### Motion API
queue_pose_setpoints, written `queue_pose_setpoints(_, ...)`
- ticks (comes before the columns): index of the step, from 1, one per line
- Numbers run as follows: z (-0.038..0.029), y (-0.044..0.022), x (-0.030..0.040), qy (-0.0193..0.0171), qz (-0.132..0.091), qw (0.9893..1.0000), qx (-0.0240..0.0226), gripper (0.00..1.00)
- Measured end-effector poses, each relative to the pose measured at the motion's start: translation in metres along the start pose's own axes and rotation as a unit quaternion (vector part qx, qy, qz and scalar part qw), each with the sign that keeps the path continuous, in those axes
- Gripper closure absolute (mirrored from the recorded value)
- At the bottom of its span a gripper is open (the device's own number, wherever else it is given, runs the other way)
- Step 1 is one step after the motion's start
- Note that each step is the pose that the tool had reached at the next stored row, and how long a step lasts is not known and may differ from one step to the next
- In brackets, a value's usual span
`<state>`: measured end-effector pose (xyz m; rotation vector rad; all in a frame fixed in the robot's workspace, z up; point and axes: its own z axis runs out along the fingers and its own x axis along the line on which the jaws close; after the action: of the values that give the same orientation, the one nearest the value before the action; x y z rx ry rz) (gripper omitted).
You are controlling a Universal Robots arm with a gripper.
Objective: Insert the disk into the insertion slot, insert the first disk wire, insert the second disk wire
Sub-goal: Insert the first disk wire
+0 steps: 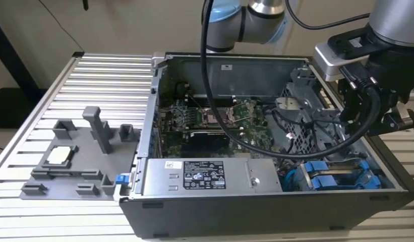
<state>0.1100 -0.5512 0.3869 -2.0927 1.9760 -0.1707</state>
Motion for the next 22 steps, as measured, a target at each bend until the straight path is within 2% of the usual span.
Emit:
queue_pose_setpoints(3, 0.0, 0.0, 0.0, 0.0, 0.0, 1.0, 0.0, 0.62)
queue_pose_setpoints(4, 0.0, -0.0001, 0.0, 0.0, 0.0, 1.0, 0.0, 0.68)
queue_pose_setpoints(5, 0.0, -0.0001, 0.0, 0.0, 0.0, 1.0, 0.0, 0.68)
queue_pose_setpoints(7, 0.0, -0.0001, 0.0, 0.0, 0.0, 1.0, 0.0, 0.8)
queue_pose_setpoints(17, 0.0002, -0.0006, 0.0001, 0.0001, 0.0, 1.0, -0.0002, 0.8)
queue_pose_setpoints(18, 0.0006, -0.0012, 0.0002, 0.0009, 0.0, 1.0, -0.0014, 0.8)
queue_pose_setpoints(22, 0.0028, -0.0071, 0.0006, 0.0097, -0.001, 0.9999, -0.0126, 0.8)
